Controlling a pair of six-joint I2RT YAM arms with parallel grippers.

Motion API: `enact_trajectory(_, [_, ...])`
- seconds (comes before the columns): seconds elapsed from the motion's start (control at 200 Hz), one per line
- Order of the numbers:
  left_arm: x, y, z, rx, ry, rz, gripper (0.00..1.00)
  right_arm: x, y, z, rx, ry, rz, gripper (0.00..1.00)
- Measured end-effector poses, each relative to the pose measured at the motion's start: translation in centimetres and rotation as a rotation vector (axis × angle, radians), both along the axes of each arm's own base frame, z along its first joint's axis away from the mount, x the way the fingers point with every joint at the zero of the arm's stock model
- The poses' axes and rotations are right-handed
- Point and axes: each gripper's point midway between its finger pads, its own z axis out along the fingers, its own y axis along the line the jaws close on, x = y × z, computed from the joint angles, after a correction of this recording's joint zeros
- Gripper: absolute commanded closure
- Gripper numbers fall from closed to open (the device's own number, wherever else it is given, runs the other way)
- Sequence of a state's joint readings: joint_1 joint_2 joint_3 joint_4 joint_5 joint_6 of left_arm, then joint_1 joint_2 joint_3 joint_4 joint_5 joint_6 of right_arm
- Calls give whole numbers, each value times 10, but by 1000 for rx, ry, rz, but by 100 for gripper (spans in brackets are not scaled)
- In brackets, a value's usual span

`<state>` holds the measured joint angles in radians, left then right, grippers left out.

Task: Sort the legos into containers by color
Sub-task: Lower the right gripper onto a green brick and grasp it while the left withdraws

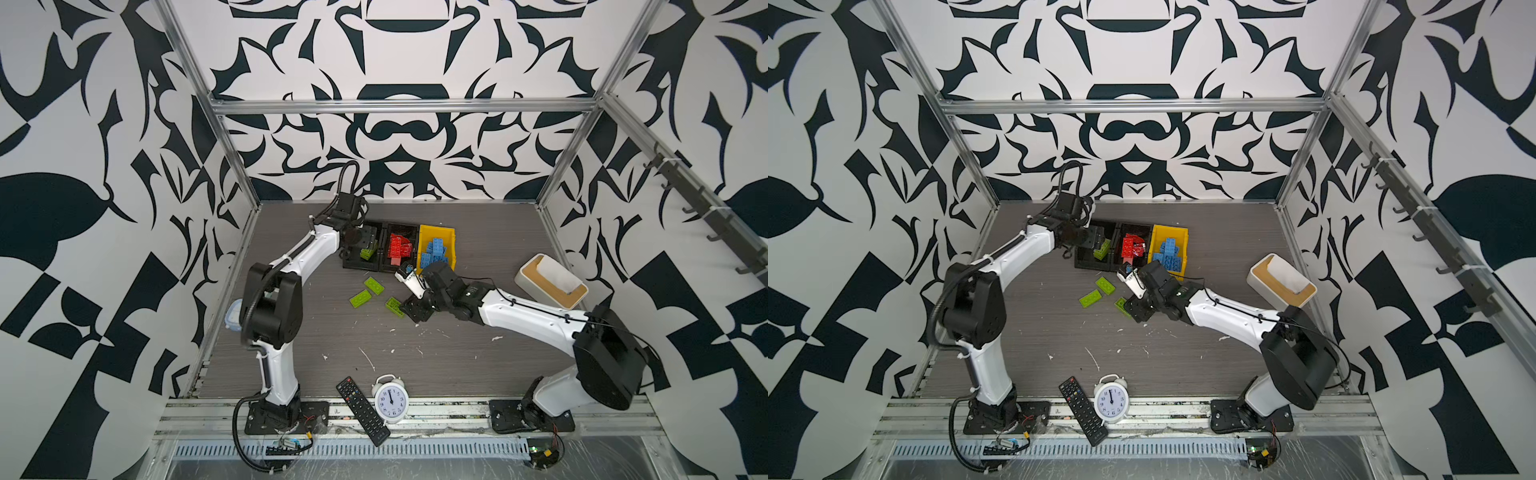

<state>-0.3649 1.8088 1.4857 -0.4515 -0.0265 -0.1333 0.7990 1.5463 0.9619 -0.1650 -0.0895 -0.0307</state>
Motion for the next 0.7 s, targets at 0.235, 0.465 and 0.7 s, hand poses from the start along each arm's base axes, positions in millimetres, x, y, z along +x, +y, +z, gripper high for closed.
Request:
enact_trajectory(0.235, [-58, 24, 39, -108, -108, 57, 11, 11, 7, -24, -78, 32, -16, 29])
enact_trajectory(0.465, [-118, 50, -5, -125, -47, 127, 8, 20, 10, -44, -141, 59, -32, 31])
enact_trajectory(0.7, [-135, 82, -29, -155, -92, 243, 4, 27, 25, -51, -159, 67, -16, 33])
